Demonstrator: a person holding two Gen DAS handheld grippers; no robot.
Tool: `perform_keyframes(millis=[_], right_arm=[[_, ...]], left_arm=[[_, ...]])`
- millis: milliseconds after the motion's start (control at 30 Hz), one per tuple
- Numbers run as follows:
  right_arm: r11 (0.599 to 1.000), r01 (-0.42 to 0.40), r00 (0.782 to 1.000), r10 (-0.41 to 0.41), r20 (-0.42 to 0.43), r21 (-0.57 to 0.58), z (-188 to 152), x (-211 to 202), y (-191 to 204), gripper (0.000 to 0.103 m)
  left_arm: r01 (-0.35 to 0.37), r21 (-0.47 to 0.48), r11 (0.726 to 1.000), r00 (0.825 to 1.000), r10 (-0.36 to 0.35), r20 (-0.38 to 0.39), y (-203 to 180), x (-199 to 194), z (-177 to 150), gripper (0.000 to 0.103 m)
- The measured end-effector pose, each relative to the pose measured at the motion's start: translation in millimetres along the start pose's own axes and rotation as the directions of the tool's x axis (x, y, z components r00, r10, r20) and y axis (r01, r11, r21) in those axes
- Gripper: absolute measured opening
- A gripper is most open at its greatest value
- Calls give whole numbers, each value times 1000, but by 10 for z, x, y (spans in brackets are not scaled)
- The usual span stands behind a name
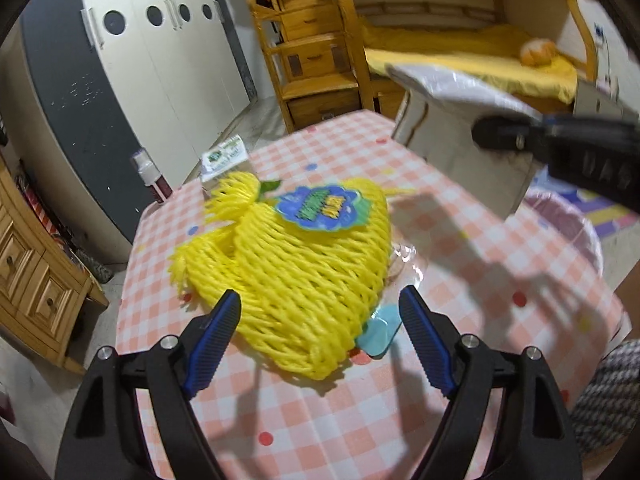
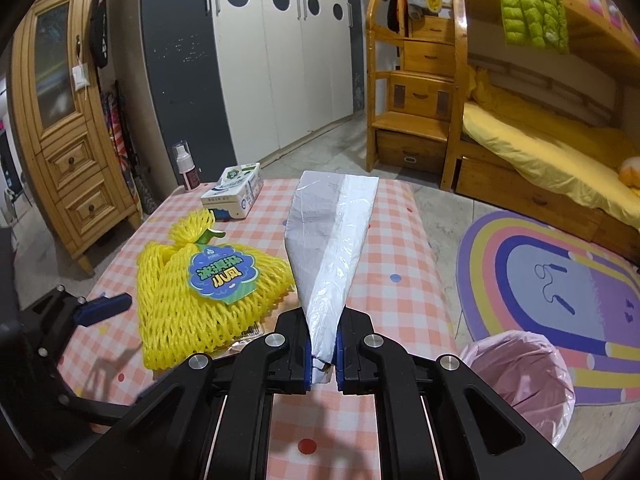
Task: Collect trash
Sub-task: 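Grasp the white paper packet with the right tool while the left tool grasps the yellow foam net, then carry the yellow foam net and white packet to the pink bin and release both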
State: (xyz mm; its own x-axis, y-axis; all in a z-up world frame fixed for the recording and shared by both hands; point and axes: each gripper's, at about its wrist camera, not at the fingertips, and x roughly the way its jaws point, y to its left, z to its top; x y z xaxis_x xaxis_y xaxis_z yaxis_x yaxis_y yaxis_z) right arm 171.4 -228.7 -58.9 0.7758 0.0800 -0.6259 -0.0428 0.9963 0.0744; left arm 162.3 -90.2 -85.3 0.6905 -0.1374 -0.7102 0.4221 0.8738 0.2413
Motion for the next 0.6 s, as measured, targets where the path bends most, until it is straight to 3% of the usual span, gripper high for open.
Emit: perform_keyframes(millis=[67, 200, 400, 433, 500, 600], right_arm=[[1000, -3, 1000, 3, -5, 4, -3, 6, -14, 8], [1000, -8, 1000, 8, -8, 6, 3, 12, -27, 8], [1000, -13, 1000, 13, -6, 7, 3, -8, -36, 8], [1000, -13, 1000, 13, -4, 6, 3, -13, -43, 8], [1000, -13, 1000, 13, 1, 5, 5, -22, -47, 8], [1000, -11, 1000, 11, 25, 7, 19, -67, -48, 8]], left_arm=[[3, 8, 1000, 1000, -3, -27, -29, 80, 6, 77], [27, -9, 1000, 996, -28, -82, 1, 220, 8, 63], [76, -49, 996, 995, -79, -59, 93, 139, 6, 21], [76, -60, 995, 996, -79, -49, 117, 121, 15, 13], [69, -79, 995, 997, -70, -13, 187, 46, 25, 10], [33, -111, 993, 993, -20, 117, 359, -209, 87, 9]])
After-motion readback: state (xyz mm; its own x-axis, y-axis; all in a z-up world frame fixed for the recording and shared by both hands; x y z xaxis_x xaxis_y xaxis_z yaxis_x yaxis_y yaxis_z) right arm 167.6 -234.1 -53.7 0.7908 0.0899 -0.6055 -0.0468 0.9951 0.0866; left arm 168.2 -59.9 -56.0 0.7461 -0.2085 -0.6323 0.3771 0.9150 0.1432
